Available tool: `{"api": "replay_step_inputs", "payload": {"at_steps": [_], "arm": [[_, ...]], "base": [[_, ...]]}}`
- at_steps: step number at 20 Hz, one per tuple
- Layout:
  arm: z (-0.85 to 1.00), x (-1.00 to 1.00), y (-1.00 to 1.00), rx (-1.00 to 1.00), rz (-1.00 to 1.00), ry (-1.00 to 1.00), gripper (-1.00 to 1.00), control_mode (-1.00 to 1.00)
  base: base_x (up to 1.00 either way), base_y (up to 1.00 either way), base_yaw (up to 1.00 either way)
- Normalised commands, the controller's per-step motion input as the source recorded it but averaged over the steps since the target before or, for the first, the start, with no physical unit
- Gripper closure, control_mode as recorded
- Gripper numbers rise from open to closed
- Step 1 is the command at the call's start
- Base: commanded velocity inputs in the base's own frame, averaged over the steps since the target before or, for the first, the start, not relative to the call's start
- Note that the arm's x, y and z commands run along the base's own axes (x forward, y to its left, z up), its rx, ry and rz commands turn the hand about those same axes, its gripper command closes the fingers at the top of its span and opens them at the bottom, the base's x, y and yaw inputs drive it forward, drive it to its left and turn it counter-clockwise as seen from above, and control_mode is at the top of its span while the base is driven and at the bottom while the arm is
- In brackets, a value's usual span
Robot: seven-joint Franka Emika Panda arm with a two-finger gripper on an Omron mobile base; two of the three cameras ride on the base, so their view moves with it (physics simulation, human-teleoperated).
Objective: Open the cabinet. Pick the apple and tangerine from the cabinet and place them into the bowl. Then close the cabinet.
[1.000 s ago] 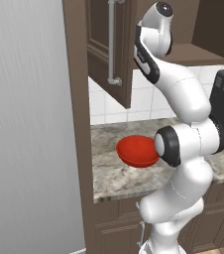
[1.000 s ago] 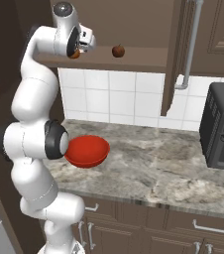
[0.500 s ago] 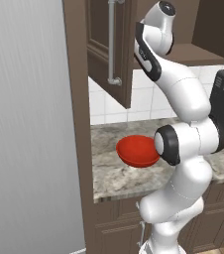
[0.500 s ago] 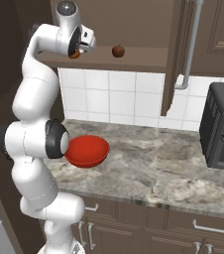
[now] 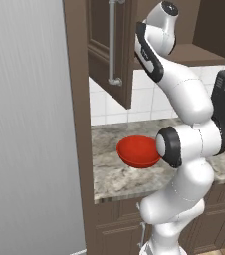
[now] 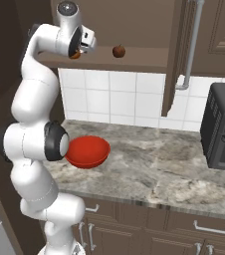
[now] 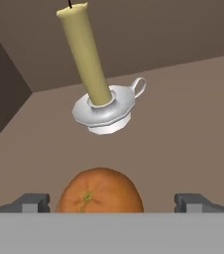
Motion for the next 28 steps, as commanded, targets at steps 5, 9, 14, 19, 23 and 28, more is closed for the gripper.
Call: {"api": "replay_step_inputs", "payload": {"at_steps": [5,9,14,19,23,28], "arm": [[0.00,-0.23,0.00,0.00,0.00,-0.01,-1.00,-1.00],[0.00,0.00,0.00,0.00,0.00,0.00,-1.00,-1.00],[0.00,0.00,0.00,0.00,0.00,0.00,-1.00,-1.00],[-0.03,0.00,0.10,0.00,0.00,0.00,-1.00,-1.00],[-0.18,0.01,0.21,0.04,0.00,0.00,-1.00,-1.00],[-0.26,0.02,0.19,0.07,0.00,0.00,-1.00,-1.00]], "base": [[0.00,0.00,0.00],[0.00,0.00,0.00],[0.00,0.00,0.00],[0.00,0.00,0.00],[0.00,0.00,0.00],[0.00,0.00,0.00]]}}
